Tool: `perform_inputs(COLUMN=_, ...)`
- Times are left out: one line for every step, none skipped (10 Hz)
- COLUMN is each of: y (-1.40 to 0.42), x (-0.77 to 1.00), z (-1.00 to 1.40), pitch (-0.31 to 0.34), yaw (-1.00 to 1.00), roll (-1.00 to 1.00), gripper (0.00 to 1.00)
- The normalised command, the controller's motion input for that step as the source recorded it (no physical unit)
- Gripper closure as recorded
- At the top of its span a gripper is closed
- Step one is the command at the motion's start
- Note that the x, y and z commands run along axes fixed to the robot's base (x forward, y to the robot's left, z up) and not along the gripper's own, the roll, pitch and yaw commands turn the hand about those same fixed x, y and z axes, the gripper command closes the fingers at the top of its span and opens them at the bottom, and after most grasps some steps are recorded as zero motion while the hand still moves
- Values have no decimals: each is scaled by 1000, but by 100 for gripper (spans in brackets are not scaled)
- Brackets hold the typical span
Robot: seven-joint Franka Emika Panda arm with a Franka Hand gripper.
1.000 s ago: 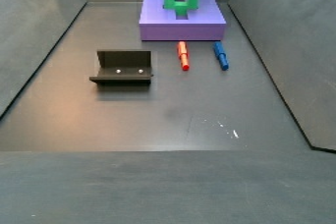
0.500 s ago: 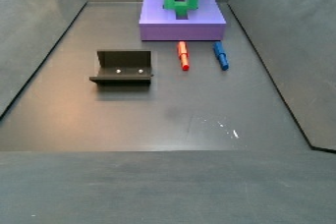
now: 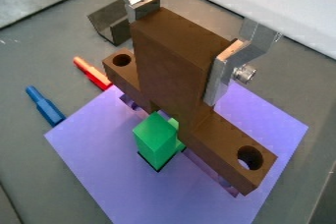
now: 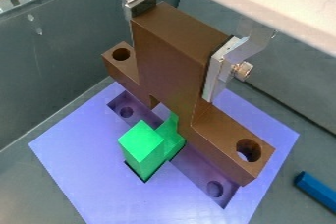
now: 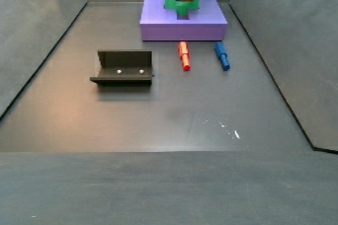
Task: Pick up the brown object. Move up. Move to above the board. Insert the brown object.
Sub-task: Insert the brown object.
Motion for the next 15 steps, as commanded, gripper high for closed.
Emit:
perform_inputs(y=54, x=57, z=-283, pitch=-21, yaw=-20, roll=-37, gripper=100)
perform_inputs(y=40, x=71, z=-277, pitch=-9, yaw=-14, roll=0, gripper=100)
perform_inputs(y=14, x=106, z=-243, pitch=0, yaw=-40, roll=63, gripper=100)
perform_inputs(y=0, x=126, z=-206, pitch=0, yaw=-23, roll=70, gripper=100)
perform_inputs(y=0, x=243, z=-189, pitch=0, yaw=0, roll=46, gripper=100)
perform_inputs(y=0, x=231, z=-243, pitch=0, yaw=-57, roll=121, gripper=100)
perform_inputs(y=0, x=151, z=-266, pitch=0, yaw=-57, roll=151, gripper=100)
perform_inputs(y=0, x=60, z=-283, pitch=0, yaw=-37, roll=181, gripper=100)
perform_inputs(y=0, x=49, z=-237, pitch=0, yaw=-34, roll=131, gripper=100)
perform_inputs(y=-23, x=34, z=-234, pitch=0, yaw=-3, roll=109, gripper=100)
perform_inputs(y=-66, x=17, z=-211, pitch=0, yaw=0, roll=119, gripper=100)
perform_inputs(y=-106, x=14, z=-177, pitch=0, yaw=0, roll=120, gripper=100)
perform_inputs(y=-146, x=97, z=-174, pitch=0, yaw=0, roll=113, gripper=100)
perform_inputs(y=-166, x=120, z=-114, pitch=0, yaw=23, roll=93, gripper=100)
perform_inputs(y=-97, x=49, z=-134, pitch=0, yaw=29, roll=110, gripper=100)
